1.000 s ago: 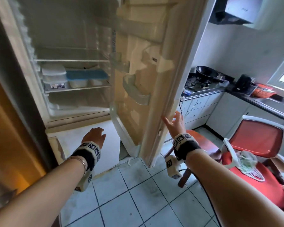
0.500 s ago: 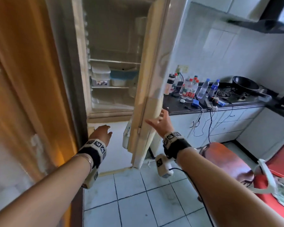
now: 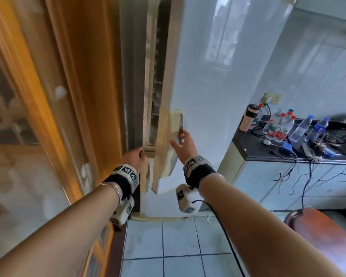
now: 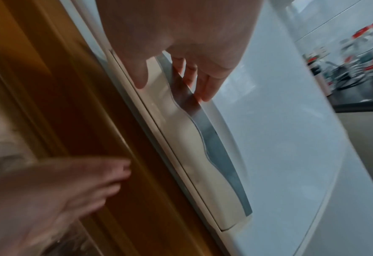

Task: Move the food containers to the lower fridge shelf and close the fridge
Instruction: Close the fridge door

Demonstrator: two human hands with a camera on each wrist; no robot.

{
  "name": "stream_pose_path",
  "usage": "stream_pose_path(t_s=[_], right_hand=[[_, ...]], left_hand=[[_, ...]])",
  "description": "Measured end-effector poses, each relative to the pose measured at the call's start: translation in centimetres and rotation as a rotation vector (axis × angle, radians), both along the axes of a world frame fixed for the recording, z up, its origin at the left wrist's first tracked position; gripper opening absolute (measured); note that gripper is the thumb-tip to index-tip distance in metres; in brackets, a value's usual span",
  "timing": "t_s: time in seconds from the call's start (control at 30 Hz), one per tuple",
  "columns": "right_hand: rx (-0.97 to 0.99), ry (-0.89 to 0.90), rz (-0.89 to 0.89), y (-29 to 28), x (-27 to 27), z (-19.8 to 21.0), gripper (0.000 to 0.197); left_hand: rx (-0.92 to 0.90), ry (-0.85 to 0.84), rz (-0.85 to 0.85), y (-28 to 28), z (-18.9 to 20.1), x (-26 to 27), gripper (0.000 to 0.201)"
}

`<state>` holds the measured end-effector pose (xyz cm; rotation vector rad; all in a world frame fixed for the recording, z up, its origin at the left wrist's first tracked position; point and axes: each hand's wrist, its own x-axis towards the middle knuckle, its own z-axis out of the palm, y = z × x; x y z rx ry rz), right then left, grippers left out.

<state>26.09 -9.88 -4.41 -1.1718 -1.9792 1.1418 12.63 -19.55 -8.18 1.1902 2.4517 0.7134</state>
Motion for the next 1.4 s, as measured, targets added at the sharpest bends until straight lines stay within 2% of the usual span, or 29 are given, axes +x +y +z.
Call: stream_pose_path(t_s=[0.2,0.37,0.5,0.7,0.87,1.2,1.4], right_hand=[[0.134,-0.151,0.133,3.3,-3.4,0.2,0.057],[0.318,-0.315,0.256,6.9,-3.4,1.2,0.058],[0.427,-0.409,0.282,9.9,-2.8,1.2,0.06],[0.44,-0.46,0.229,13.2,-2.9,1.9,0.058],[0.458,-0.472,0.213,14.8,-4.5,2.3,0.058],[0.458,-0.467,0.166,17.9,-7.1,2.7,0.056],[0.424,-0.522,0.146,18.9,-6.8,1.5,0.055]], left_hand=[[0.193,-0.081,0.078,5.7,3.7,-2.4,0.054],[0.14,0.051,0.112,9.8,5.4,-3.0,0.045],[0.147,0.133,0.21,12.4,6.6,-3.1,0.053],[0.309,0.064,0.315,16.5,7.9,-4.9,0.072],[0.397,0.059,0.282,19.0,8.1,-7.3,0.078],[0.299,0.122,0.264,23.4,8.7,-10.7,0.081],[0.274,0.158,0.242,23.9,8.4,-11.7,0.087]])
